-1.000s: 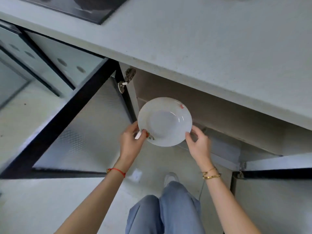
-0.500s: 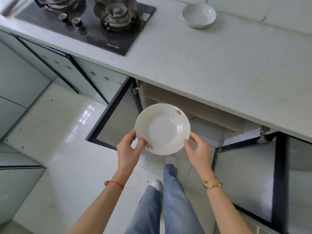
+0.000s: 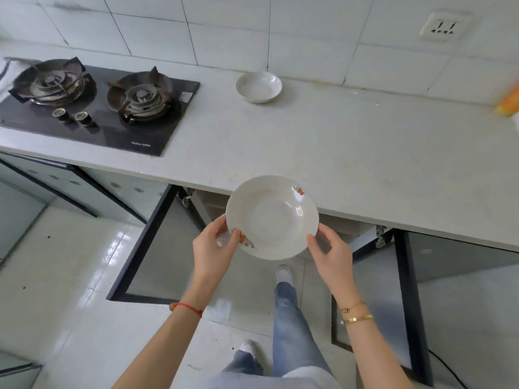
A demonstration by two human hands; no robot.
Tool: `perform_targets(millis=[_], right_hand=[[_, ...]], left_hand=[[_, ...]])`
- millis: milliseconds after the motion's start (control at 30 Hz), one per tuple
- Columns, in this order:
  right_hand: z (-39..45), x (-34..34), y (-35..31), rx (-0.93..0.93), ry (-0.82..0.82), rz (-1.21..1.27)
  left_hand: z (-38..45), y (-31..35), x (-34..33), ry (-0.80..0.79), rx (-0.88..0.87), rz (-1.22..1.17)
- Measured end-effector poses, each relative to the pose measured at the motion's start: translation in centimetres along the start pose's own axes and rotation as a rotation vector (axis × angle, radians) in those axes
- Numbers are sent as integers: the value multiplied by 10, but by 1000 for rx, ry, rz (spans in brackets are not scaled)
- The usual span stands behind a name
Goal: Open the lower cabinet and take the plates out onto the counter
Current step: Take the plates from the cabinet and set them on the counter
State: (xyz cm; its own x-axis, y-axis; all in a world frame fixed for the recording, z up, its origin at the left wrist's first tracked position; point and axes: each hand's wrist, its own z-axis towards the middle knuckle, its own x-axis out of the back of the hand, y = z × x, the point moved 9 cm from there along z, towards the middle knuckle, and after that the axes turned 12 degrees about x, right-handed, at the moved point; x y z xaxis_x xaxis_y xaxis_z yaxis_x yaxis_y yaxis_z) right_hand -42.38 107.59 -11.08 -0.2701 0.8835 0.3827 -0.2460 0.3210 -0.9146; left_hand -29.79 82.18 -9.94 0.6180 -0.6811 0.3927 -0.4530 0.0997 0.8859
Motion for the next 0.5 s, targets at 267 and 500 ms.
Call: perform_targets(millis=[267,500], right_hand=[[146,52,22,38,68,-29],[283,81,55,34,58,-36]], left_hand=[[109,83,-102,-72,-27,-18],[211,146,-184,-99,18,-55]])
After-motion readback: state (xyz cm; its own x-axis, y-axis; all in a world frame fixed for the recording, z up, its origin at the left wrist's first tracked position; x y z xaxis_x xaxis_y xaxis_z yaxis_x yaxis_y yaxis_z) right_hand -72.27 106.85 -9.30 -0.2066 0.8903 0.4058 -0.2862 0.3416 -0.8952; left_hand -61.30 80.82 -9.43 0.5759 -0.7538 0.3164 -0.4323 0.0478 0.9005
